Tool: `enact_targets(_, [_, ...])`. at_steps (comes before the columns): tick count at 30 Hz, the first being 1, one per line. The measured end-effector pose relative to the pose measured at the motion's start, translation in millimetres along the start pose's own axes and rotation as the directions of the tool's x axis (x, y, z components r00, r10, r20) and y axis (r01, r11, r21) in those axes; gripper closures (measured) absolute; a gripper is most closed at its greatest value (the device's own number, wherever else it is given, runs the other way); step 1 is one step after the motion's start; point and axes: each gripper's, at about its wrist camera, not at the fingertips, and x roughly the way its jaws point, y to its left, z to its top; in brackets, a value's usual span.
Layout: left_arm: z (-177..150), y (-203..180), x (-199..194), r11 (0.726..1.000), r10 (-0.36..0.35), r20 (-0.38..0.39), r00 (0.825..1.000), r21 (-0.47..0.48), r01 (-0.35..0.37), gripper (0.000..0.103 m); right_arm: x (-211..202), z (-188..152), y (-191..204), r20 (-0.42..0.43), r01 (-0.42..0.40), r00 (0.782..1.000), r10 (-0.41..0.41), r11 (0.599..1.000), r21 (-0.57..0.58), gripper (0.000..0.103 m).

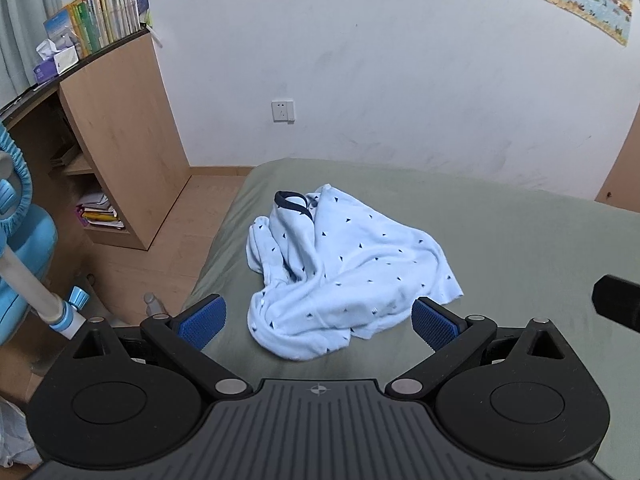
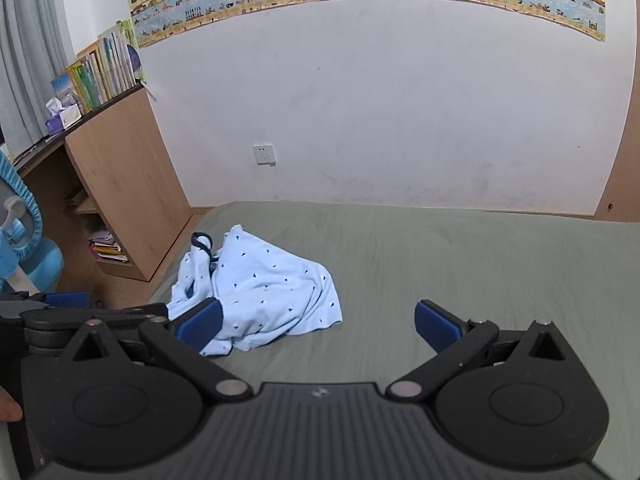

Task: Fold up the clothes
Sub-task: 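Move both grippers toward the crumpled light-blue shirt on the bed, then grasp the navy collar trim with the left gripper while the right gripper grasps the shirt edge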

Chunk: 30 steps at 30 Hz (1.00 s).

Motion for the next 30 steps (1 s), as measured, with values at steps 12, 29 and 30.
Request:
enact_targets(12, [21, 12, 62, 0.999, 0.046, -0.046, 0.998, -0.018, -0.046, 0.001, 73, 20, 0, -0.068, -0.074, 0.995, 0.071, 0.996, -0.05, 0.0])
enact_targets(29, [51, 25, 161, 0.993, 0.105, -0.062, 0.992, 0.068, -0.101, 0.002, 196, 59, 17, -0.134, -0.157, 0.982, 0.133, 0.968, -0.195, 0.003])
enact_targets(30, [52, 25, 164, 0.992, 0.109, -0.06, 0.992, 0.07, -0.105, 0.002, 203, 59, 18, -0.138, -0.162, 0.981, 0.136, 0.967, -0.198, 0.003])
